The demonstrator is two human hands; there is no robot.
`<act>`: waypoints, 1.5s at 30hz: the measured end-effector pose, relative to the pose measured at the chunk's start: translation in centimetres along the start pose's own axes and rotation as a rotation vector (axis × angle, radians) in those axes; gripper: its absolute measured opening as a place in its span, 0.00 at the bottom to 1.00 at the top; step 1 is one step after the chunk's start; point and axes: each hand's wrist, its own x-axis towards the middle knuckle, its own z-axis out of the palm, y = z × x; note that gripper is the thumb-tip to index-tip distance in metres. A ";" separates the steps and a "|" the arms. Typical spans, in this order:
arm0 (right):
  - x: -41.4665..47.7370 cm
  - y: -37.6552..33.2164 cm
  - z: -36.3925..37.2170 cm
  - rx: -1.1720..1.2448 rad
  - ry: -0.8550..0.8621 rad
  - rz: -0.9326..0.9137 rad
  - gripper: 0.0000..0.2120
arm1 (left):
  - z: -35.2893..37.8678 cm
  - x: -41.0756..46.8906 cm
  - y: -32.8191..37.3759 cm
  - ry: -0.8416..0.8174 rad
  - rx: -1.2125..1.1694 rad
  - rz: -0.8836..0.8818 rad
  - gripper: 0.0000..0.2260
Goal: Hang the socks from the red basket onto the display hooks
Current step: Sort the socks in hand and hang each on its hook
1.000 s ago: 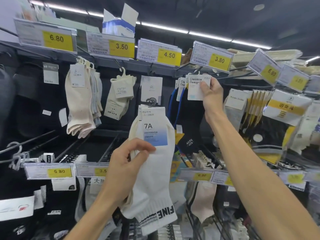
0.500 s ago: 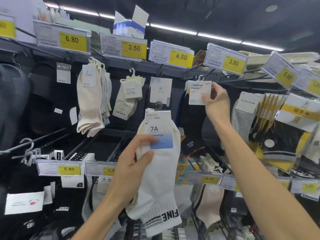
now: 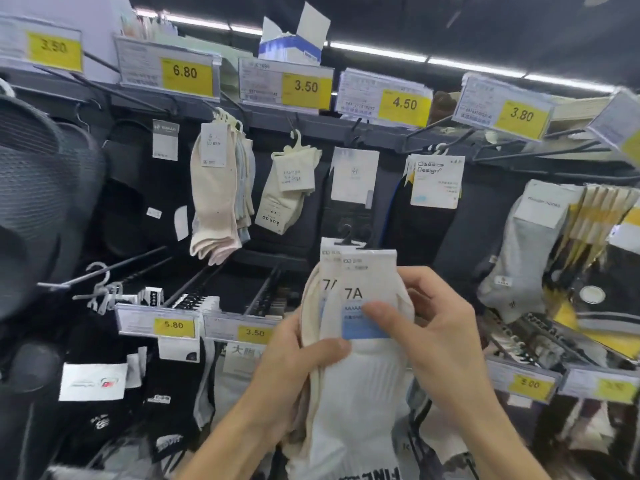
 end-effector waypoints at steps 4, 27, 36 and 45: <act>-3.6 2.4 1.1 0.130 -0.028 0.122 0.13 | -0.9 -3.2 -2.3 0.083 -0.127 -0.239 0.27; -16.5 12.3 1.2 0.205 -0.127 0.592 0.16 | -1.8 -11.9 -13.3 0.443 -0.150 -0.659 0.22; -16.9 15.1 0.1 0.220 -0.226 0.665 0.20 | 0.0 -10.3 -15.8 0.486 -0.158 -0.614 0.23; -12.8 18.0 0.9 0.286 -0.169 0.667 0.11 | -2.2 -5.0 -17.0 0.528 -0.162 -0.624 0.20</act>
